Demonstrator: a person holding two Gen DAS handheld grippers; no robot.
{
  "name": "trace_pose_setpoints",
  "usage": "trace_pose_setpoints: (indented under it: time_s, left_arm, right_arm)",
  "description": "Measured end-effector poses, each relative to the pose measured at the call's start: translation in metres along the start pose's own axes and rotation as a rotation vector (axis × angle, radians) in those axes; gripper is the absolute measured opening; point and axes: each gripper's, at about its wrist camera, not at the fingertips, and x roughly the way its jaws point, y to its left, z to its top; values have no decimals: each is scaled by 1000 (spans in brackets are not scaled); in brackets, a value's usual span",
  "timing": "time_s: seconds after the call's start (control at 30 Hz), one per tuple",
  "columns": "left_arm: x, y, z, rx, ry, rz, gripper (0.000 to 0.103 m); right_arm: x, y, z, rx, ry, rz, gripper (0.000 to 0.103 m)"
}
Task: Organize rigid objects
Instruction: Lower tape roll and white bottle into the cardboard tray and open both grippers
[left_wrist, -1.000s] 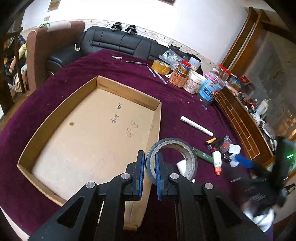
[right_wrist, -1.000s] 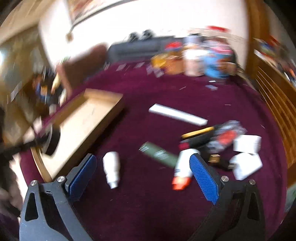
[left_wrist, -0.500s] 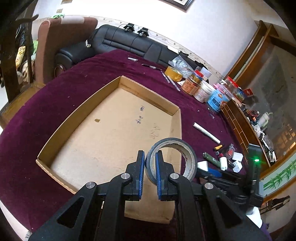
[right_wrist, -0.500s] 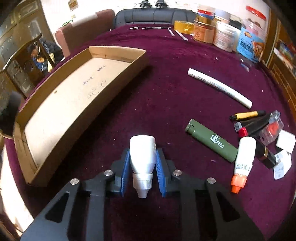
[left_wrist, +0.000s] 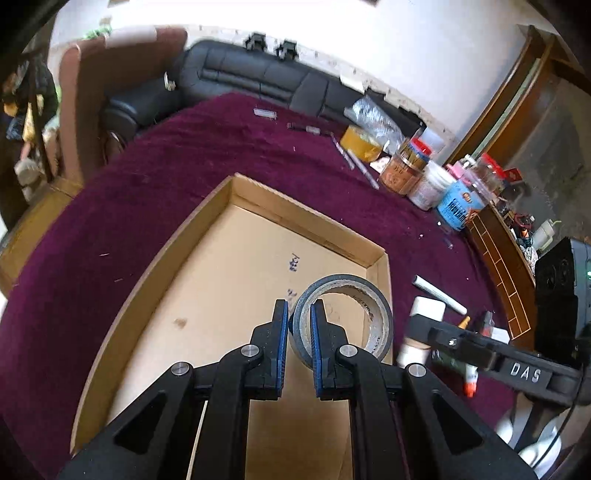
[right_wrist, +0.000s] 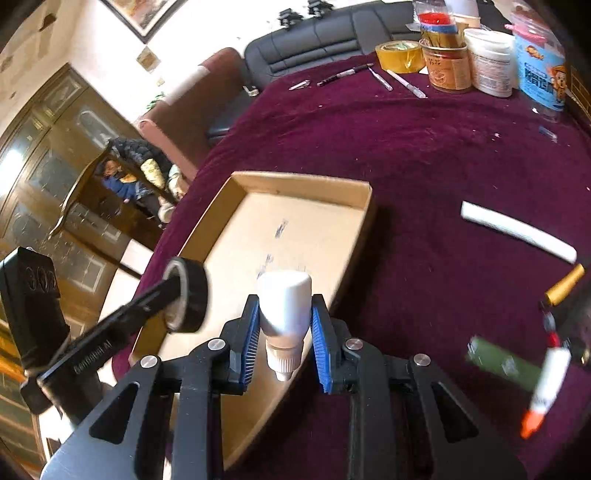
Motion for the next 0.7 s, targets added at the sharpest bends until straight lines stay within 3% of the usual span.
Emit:
trace_pose_setpoints:
  time_s: [0.13, 0.3, 0.37, 0.4, 0.43, 0.7]
  left_arm:
    - [39, 1, 16, -20, 58, -16, 8]
    - [66, 2, 20, -60, 92, -60, 10]
    - [71, 2, 19, -73, 94, -76, 24]
    - [72, 3, 19, -89, 94, -92, 40]
    - [73, 6, 17, -109, 89, -89, 45]
    - [69, 20, 10, -173, 63, -88, 55]
  right_arm:
    - [23, -4, 19, 17, 16, -75, 24]
    - [33, -11, 26, 35, 43, -105, 24]
    - [36, -10, 30, 30, 47, -120, 24]
    - [37, -9, 31, 28, 48, -128, 26]
    - [39, -9, 33, 29, 46, -134, 27]
    - [24, -7, 43, 23, -55, -135, 52]
